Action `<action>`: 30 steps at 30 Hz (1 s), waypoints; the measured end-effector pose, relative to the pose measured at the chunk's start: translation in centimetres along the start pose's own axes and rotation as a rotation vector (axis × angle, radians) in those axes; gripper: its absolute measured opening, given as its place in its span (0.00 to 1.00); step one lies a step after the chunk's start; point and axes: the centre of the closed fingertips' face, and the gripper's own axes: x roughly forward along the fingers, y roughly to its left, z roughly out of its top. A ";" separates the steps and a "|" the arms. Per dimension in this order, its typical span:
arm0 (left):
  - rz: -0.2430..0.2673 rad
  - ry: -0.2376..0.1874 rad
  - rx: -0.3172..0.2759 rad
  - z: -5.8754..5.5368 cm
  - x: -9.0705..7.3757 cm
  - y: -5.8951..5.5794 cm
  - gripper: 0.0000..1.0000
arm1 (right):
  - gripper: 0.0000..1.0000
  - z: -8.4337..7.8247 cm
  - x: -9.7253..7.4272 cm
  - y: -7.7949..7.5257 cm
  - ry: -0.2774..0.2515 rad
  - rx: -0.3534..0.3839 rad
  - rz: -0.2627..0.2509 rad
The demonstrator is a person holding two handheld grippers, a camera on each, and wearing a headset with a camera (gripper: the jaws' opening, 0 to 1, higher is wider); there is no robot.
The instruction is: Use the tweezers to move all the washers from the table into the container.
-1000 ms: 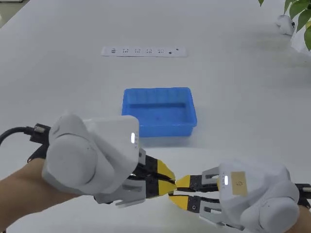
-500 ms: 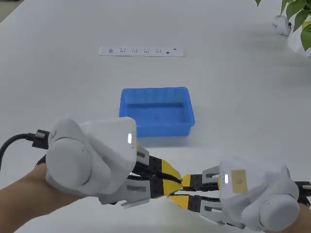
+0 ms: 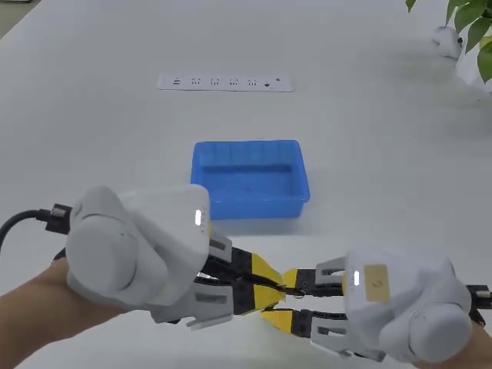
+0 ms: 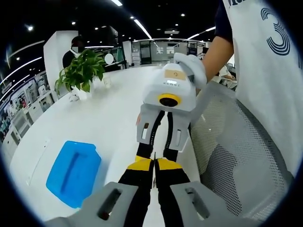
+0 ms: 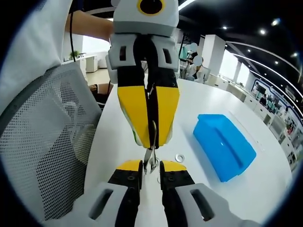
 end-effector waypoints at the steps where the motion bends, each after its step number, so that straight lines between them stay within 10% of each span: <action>1: -0.001 0.000 0.000 0.0 0.0 0.0 0.06 | 0.16 0.0 0.1 0.1 -0.002 -0.001 0.007; 30: -0.006 -0.001 0.012 0.0 -2.9 1.3 0.06 | 0.12 1.4 0.7 -1.1 0.012 -0.047 -0.021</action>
